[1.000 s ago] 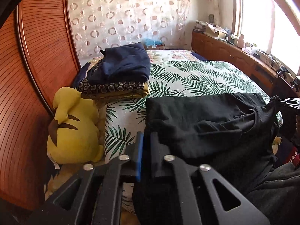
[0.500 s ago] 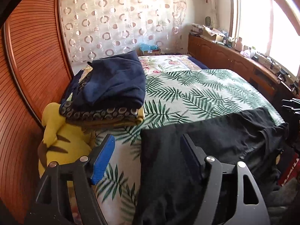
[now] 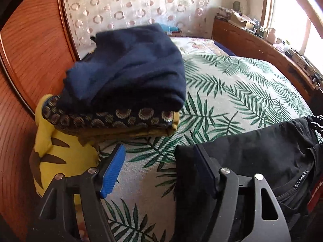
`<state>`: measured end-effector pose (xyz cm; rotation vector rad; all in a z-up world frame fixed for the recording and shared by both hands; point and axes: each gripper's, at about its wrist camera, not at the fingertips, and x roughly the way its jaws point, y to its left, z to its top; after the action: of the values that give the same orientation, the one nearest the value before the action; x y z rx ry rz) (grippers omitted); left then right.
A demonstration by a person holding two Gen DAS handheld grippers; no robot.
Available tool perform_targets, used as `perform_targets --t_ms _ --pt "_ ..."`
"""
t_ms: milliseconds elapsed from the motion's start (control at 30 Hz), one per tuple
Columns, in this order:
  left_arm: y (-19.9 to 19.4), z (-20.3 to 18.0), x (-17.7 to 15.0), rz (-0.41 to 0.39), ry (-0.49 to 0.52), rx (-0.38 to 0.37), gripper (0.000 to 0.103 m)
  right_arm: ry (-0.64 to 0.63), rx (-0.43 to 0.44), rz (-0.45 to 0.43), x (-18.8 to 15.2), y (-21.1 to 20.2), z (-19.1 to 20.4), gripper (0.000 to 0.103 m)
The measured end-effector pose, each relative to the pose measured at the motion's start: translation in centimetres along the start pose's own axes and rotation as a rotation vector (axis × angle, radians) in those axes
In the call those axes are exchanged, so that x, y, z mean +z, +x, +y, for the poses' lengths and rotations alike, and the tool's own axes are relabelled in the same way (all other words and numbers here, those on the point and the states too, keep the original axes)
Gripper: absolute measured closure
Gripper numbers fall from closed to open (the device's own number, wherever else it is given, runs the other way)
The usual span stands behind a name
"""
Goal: Fold small clothes
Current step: 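Lift the black T-shirt off the bed with both grippers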
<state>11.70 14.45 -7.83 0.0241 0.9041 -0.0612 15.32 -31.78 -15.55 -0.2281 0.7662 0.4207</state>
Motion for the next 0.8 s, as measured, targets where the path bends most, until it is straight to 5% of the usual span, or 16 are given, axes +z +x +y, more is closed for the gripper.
perform_targets --t_ms 200,433,567,700,800 --pt "0.7 -0.9 -1.3 0.032 -0.002 -0.097 0.038 -0.012 -0.01 -0.003 -0.1 0.3 0.4 0.045" --pt "1.5 -1.8 -1.5 0.079 0.02 -0.087 0.049 -0.062 -0.011 0.012 -0.1 1.0 0.9 0.046" --pt "1.2 -2.4 -1.4 0.084 0.045 -0.112 0.062 -0.082 0.005 0.016 0.1 1.1 1.3 0.061" --pt "1.0 -3.4 -1.1 0.08 0.058 -0.159 0.091 -0.088 0.054 0.015 0.0 0.9 1.5 0.084" --pt "-1.0 -4.4 -1.3 0.026 0.081 -0.143 0.094 -0.082 0.05 -0.014 -0.4 0.2 2.0 0.088"
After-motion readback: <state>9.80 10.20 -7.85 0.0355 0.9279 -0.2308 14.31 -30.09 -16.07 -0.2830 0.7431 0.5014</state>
